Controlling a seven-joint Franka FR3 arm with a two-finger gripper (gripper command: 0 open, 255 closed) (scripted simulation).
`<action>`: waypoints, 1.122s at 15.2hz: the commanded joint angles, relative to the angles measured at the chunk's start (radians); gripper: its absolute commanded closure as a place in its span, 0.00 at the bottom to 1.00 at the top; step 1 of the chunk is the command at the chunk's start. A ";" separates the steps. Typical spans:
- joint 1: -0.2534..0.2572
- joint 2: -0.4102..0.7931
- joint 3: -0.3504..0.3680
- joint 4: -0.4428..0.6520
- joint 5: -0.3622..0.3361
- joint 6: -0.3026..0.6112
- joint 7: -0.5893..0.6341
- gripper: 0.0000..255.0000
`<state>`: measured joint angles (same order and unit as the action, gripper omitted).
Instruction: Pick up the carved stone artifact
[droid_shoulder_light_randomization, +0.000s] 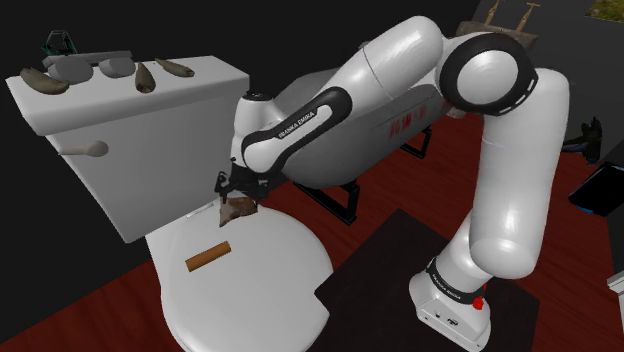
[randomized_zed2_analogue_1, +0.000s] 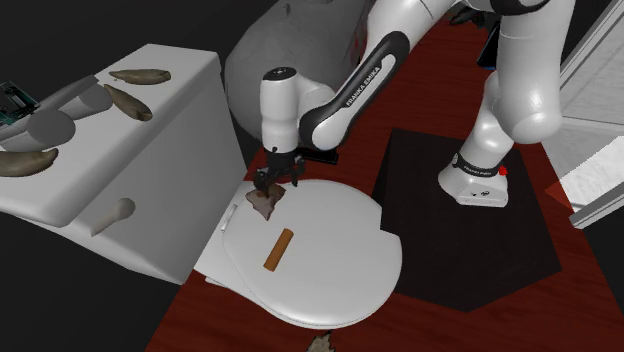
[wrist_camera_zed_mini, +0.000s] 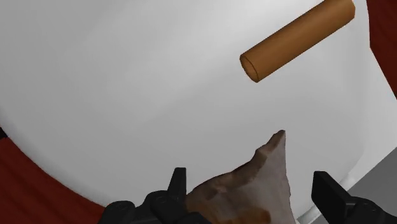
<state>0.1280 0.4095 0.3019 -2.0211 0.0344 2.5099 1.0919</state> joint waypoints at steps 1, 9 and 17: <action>0.028 0.085 -0.015 0.073 -0.018 0.011 0.044 0.00; 0.073 0.252 -0.047 0.202 -0.038 0.046 0.094 0.00; 0.079 0.289 -0.053 0.209 -0.044 0.076 0.094 1.00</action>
<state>0.2074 0.6981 0.2493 -1.8120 -0.0092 2.5850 1.1862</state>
